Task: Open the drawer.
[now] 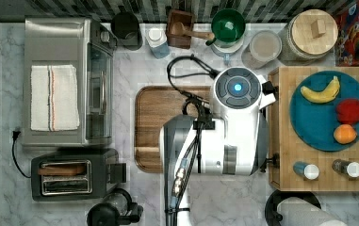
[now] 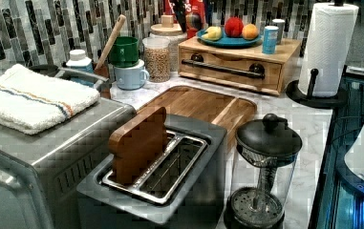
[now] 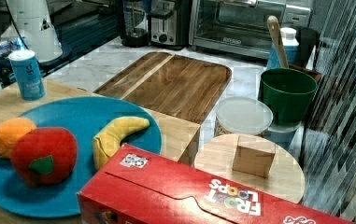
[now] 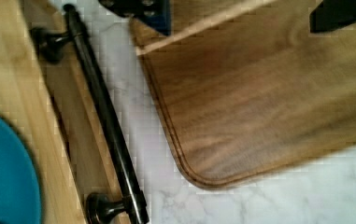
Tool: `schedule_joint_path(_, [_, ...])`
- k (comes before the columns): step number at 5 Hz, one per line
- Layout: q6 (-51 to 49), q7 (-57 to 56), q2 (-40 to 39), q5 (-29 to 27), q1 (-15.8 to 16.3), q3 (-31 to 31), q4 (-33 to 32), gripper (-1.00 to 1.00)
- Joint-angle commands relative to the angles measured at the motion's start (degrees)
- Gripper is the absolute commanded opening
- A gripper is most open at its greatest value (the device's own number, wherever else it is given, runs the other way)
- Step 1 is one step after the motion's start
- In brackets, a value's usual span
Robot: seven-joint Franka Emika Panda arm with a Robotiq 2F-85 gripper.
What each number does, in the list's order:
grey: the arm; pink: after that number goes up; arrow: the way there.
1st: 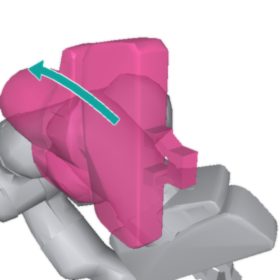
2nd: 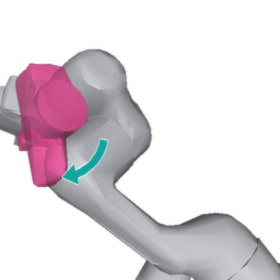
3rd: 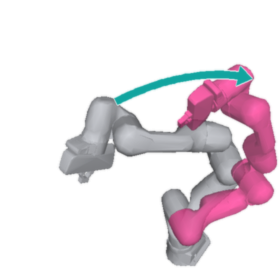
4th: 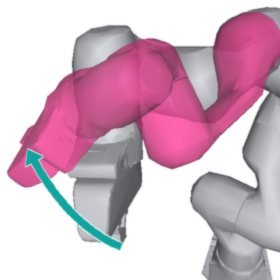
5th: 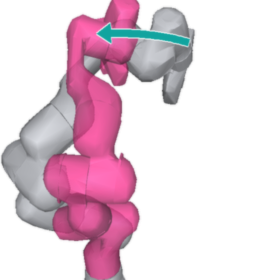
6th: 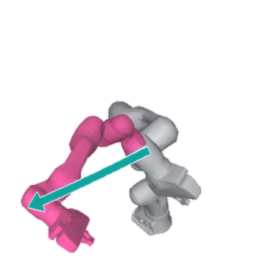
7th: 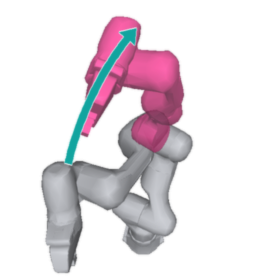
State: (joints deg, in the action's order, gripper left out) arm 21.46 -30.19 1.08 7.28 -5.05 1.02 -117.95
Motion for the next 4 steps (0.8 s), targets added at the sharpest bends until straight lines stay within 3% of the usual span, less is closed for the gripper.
schedule_joint_path(1, [6.66, -18.52, 2.49, 1.34, -3.11, 3.8, -5.98, 1.0])
schedule_joint_path(3, [11.99, -26.77, 3.61, 2.03, -6.23, 4.3, -9.48, 1.0])
schedule_joint_path(4, [16.73, -28.3, 2.03, 1.71, -5.78, 5.97, -10.26, 1.0])
